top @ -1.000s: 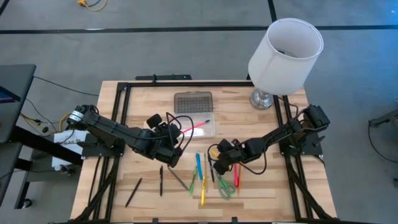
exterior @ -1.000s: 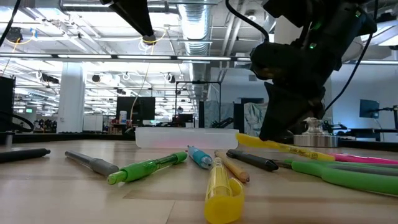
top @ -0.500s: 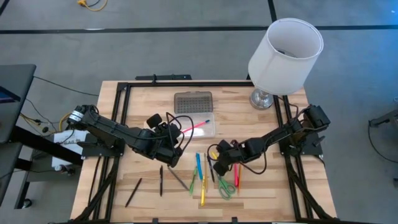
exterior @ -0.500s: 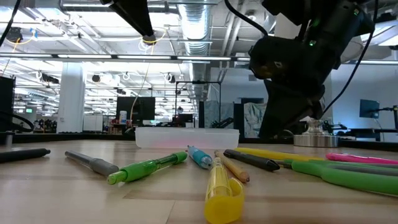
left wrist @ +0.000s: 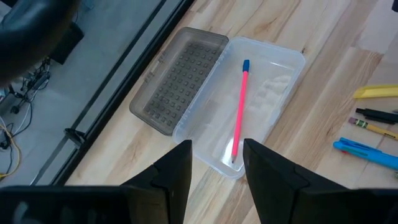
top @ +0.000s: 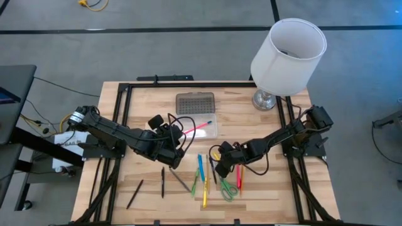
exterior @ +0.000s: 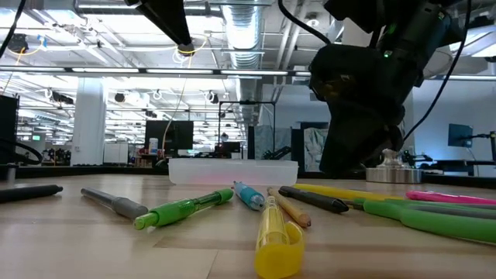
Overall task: Pick & place school supplies into a supply box
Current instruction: Put the yellow pen into the supply box
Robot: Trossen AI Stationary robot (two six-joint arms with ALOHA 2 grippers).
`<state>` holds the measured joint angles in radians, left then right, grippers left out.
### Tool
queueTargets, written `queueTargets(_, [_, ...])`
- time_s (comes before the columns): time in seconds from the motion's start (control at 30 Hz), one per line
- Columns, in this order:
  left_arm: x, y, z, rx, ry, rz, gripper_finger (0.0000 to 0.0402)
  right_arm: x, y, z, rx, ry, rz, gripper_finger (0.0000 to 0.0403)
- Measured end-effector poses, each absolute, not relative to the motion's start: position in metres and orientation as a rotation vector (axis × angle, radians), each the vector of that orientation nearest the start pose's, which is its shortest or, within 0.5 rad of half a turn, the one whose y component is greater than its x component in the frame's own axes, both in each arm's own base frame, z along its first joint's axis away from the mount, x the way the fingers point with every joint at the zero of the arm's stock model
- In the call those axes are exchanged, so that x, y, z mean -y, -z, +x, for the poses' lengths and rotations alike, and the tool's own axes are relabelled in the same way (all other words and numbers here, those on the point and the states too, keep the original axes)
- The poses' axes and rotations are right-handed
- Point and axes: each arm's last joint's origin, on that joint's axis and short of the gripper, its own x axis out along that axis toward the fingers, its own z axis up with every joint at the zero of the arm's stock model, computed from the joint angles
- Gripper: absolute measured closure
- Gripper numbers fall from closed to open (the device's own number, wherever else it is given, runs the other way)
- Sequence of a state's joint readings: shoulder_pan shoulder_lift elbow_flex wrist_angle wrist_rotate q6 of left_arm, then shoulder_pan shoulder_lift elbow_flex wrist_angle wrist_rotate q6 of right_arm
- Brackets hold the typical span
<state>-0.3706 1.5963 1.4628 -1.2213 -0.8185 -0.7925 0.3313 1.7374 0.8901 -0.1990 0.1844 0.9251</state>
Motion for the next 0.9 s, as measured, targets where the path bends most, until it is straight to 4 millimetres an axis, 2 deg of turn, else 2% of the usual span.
queueTargets(0.17, [0.088,-0.309,0.284,-0.871,-0.763,0.061,0.0262,-0.099,-0.123,0.304,-1.023,0.380,0.585,0.0278])
queueTargets(0.4, [0.088,-0.309,0.284,-0.870,-0.765,0.057,0.0262,-0.098,-0.118,0.303,-1.025,0.429,0.590,0.0290])
queueTargets(0.5, [0.088,-0.309,0.284,-0.869,-0.765,0.056,0.0262,-0.097,-0.117,0.302,-1.024,0.459,0.567,0.0308])
queueTargets(0.77, [0.088,-0.309,0.284,-0.863,-0.767,0.047,0.0262,-0.090,-0.115,0.298,-1.058,0.525,0.526,0.0387])
queueTargets(0.9, [0.088,-0.309,0.284,-0.862,-0.768,0.047,0.0262,-0.085,-0.114,0.297,-1.075,0.549,0.523,0.0389])
